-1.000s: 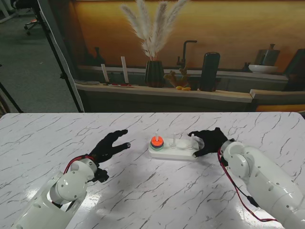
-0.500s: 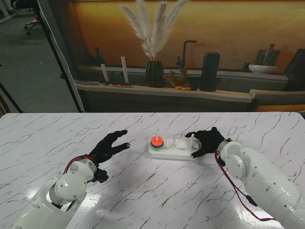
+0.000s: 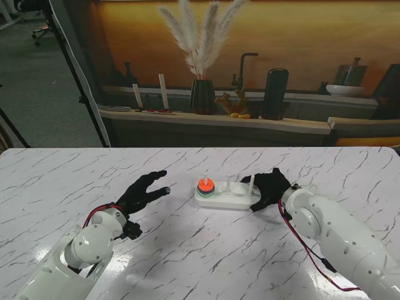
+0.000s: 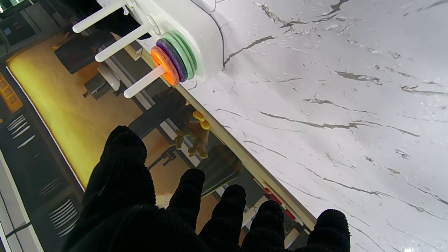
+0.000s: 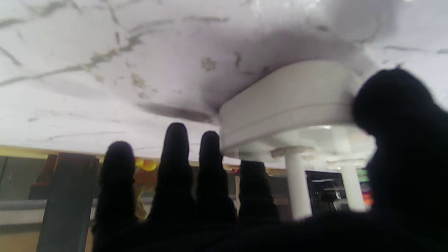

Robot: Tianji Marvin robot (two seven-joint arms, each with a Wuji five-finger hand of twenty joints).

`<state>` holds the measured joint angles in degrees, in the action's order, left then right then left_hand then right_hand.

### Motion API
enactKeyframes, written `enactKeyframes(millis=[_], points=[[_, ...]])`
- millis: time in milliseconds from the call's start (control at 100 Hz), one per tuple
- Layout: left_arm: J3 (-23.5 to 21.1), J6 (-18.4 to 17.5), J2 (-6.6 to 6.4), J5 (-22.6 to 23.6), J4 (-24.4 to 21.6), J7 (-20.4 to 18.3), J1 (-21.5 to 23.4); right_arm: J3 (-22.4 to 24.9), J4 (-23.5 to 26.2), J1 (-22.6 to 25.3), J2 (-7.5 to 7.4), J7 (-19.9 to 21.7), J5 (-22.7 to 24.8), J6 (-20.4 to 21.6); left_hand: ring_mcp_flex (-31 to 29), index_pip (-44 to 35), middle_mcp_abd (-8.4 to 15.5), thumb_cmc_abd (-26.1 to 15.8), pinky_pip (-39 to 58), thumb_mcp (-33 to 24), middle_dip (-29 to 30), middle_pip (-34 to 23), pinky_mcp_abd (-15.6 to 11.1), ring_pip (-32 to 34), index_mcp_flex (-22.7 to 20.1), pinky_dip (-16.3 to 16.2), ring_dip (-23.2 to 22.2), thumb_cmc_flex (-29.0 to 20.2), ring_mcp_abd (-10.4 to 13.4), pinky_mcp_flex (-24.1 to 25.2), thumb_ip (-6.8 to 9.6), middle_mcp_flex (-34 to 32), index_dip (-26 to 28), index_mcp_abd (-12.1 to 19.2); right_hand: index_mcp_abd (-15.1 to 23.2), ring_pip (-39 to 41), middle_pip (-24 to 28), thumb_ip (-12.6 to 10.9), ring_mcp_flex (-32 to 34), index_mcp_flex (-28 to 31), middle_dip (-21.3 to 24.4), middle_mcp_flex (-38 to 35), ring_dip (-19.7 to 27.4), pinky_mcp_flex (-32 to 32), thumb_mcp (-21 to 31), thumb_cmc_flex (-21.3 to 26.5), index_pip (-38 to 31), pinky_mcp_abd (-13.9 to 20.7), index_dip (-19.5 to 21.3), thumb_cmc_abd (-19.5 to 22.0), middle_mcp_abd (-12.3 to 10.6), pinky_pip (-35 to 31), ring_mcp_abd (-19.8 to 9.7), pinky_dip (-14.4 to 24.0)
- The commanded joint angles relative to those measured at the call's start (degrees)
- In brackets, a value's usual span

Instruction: Move the three rings of the Hanoi Tower from the left rod to the right rod

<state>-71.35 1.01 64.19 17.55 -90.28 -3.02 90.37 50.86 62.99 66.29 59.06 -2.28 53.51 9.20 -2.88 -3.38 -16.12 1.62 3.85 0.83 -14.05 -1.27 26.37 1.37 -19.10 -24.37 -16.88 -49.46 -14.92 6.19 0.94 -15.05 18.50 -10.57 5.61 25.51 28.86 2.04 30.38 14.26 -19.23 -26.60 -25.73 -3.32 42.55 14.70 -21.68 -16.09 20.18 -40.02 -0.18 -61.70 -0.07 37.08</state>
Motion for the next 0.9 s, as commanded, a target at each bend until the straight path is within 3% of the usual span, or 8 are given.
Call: enactKeyframes(millis=[0,100,150,170,220,280,550,890], points=[[0.1,-0.9,0.22,-0.3,0.1,-0.7,0.4,-0.5,-1.1,0.4,0.70,-0.4,-0.1,0.5,-0.6,-0.1,0.1,-0.4,-1.2,1.0,-0.7,-0.3,1.1,0.5,-0.3,0.7,-0.7,-1.6,0.1,0.4,-2.32,-1.6,0.8,-0.6,2.5,4.0,3.5,-0.5,2.1,2.4,-1.7,-2.4,-2.3,-1.4,0.3,6.3,-4.9,-1.2,0.0,-1.3,-1.1,-3.3,-1.5,2.9],[0.0,-0.9,0.23,-0.4,0.1,-0.7,0.4,-1.5,-2.9,0.0,1.19,-3.6,-0.7,1.1,-0.6,-0.1,0.0,-0.5,-1.2,1.1,-0.7,-0.3,1.1,0.5,-0.3,0.8,-0.8,-1.6,0.1,0.4,-2.33,-1.7,0.8,-0.6,2.2,7.1,7.2,-0.5,5.7,5.3,-3.0,-7.0,-2.9,-3.6,-1.4,11.2,-9.9,-0.2,0.8,-3.2,-4.5,-6.4,-3.1,5.0],[0.0,-0.9,0.24,-0.4,0.1,-0.7,0.5,-1.9,-3.7,-0.2,1.49,-4.9,-1.4,1.9,-0.6,-0.1,0.0,-0.5,-1.2,1.1,-0.7,-0.3,1.1,0.5,-0.3,0.8,-0.7,-1.6,0.1,0.3,-2.34,-1.7,0.8,-0.5,3.1,8.4,8.4,-1.0,8.0,6.6,-3.1,-9.7,-3.0,-4.7,-3.2,14.9,-12.6,0.4,0.9,-0.4,-6.3,-7.6,-4.0,5.5],[0.0,-0.9,0.24,-0.5,0.1,-0.7,0.5,-1.9,-4.0,-0.2,1.58,-5.3,-1.7,2.2,-0.5,-0.1,0.0,-0.5,-1.2,1.0,-0.7,-0.3,1.1,0.4,-0.3,0.8,-0.7,-1.6,0.1,0.3,-2.34,-1.7,0.8,-0.6,3.4,8.8,8.7,-1.9,8.9,7.3,-3.1,-10.8,-3.0,-5.3,-0.4,15.3,-13.6,0.6,0.9,0.0,-6.9,-7.9,-4.4,5.6],[0.0,-0.8,0.24,-0.5,0.1,-0.8,0.5,-2.1,-4.7,-0.3,1.80,-6.0,-2.5,3.4,-0.5,-0.1,0.0,-0.5,-1.2,1.1,-0.7,-0.3,1.1,0.5,-0.3,0.8,-0.7,-1.6,0.1,0.3,-2.34,-1.6,0.8,-0.6,4.5,9.4,9.2,0.9,10.3,8.5,-2.9,-12.6,-2.9,-5.9,20.7,9.4,-16.1,0.7,0.6,-2.7,-7.8,-8.5,-5.0,5.5],[-0.1,-0.8,0.23,-0.6,0.1,-0.8,0.5,-1.9,-5.0,-0.2,2.08,-6.7,-3.4,4.1,-0.5,-0.1,0.0,-0.6,-1.2,1.1,-0.7,-0.3,1.1,0.4,-0.4,0.8,-0.7,-1.5,0.2,0.3,-2.35,-1.6,0.8,-0.5,5.1,9.7,9.2,2.2,12.0,10.4,-2.6,-14.5,-2.9,-6.7,26.5,9.3,-17.7,0.7,0.9,-1.3,-8.3,-9.0,-5.3,5.4],[-0.2,-0.8,0.33,-1.0,0.2,-0.6,0.6,-0.5,-4.5,1.7,2.50,-7.3,-5.4,8.1,-0.5,-0.1,0.0,-0.8,-1.2,1.1,-0.7,-0.3,1.1,0.4,-0.4,0.9,-0.7,-1.4,0.1,0.3,-2.39,-1.6,0.8,-0.5,6.5,9.4,8.8,2.5,13.6,12.0,-2.0,-16.4,-2.5,-7.0,28.3,12.1,-19.6,0.9,1.0,2.2,-9.4,-9.1,-6.2,5.1],[-0.2,-0.8,0.36,-1.3,0.2,-0.6,0.6,2.0,-0.3,5.5,2.48,-6.5,-5.8,10.0,-0.5,-0.1,-0.1,-0.8,-1.2,1.1,-0.7,-0.3,1.1,0.4,-0.3,1.0,-0.7,-1.5,0.0,0.4,-2.40,-1.6,0.8,-0.6,5.9,9.1,8.8,2.6,12.8,11.4,-2.0,-15.5,-2.4,-6.4,28.2,11.3,-19.6,0.7,0.5,0.2,-9.0,-8.9,-6.0,4.8]])
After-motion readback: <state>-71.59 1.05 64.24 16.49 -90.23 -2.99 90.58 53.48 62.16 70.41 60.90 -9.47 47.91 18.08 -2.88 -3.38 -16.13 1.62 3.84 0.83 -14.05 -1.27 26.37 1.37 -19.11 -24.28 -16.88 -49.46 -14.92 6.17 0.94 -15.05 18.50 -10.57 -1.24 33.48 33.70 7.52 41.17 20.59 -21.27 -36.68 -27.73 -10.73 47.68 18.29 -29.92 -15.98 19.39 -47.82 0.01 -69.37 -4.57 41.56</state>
